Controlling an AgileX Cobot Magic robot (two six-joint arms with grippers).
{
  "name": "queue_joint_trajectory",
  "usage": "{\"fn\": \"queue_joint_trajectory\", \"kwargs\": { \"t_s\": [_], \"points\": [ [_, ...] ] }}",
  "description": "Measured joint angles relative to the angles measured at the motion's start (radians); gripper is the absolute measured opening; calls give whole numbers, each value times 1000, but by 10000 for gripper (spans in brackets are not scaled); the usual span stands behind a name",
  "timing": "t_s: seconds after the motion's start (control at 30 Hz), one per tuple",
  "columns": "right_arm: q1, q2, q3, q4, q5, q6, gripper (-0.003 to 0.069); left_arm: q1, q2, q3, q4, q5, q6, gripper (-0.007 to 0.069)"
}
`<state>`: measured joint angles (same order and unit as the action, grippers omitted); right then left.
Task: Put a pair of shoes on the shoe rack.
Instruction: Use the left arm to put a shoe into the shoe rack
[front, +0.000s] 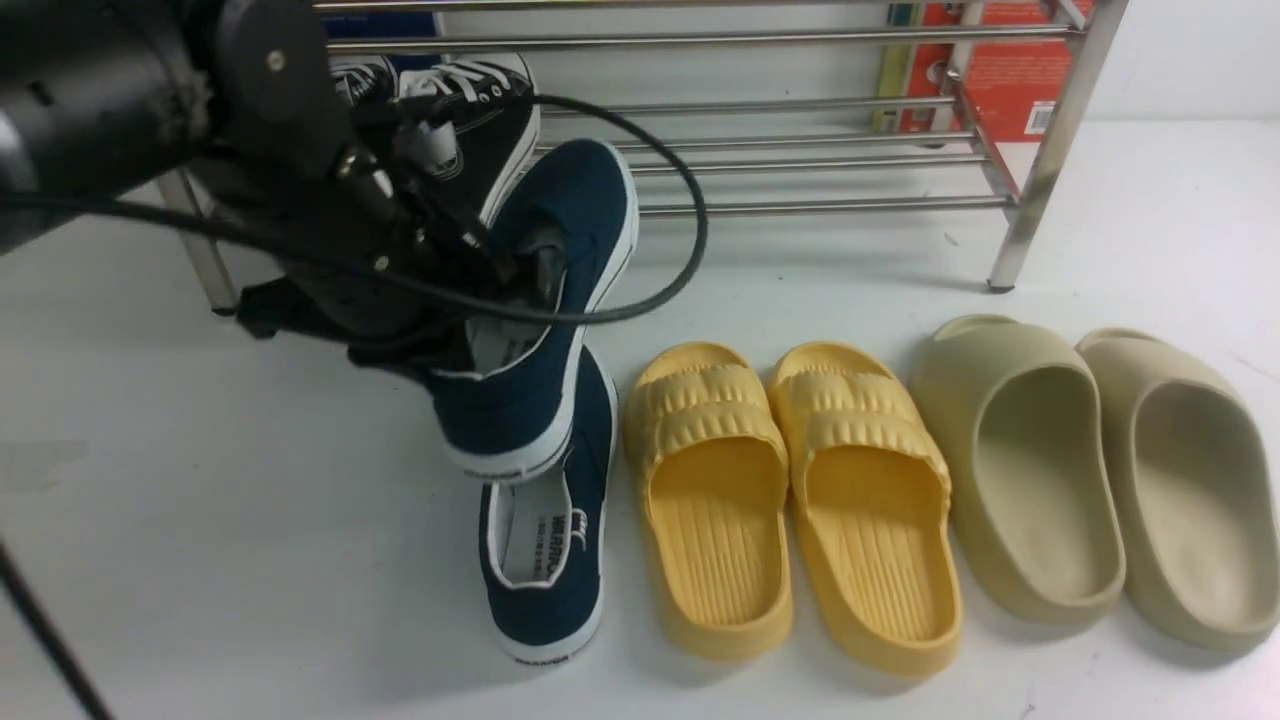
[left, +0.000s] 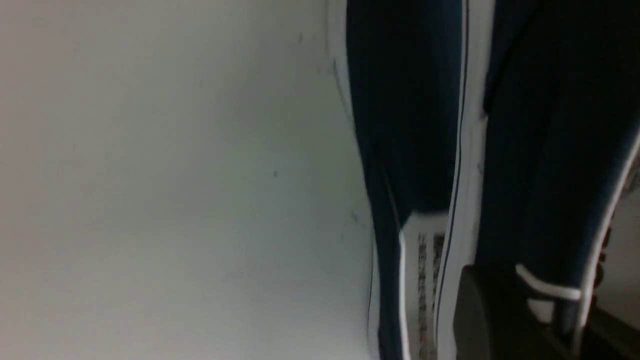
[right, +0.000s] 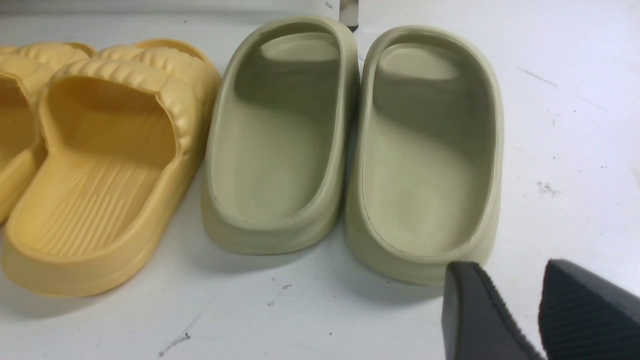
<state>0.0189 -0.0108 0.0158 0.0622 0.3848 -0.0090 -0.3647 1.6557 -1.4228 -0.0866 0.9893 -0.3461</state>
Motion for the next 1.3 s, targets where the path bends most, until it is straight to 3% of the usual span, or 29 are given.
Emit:
{"fn": "queue_joint_trajectory", "kwargs": {
  "t_s": [0.53,0.87,1.3],
  "points": [
    [0,0,0,0,0,0,239,0,433,-555,98,-15,-72,15],
    [0,0,0,0,0,0,239,0,481,-586,111,-65,-84,15],
    [0,0,0,0,0,0,239,0,499,-586,224,-190,-203,15]
  ]
}}
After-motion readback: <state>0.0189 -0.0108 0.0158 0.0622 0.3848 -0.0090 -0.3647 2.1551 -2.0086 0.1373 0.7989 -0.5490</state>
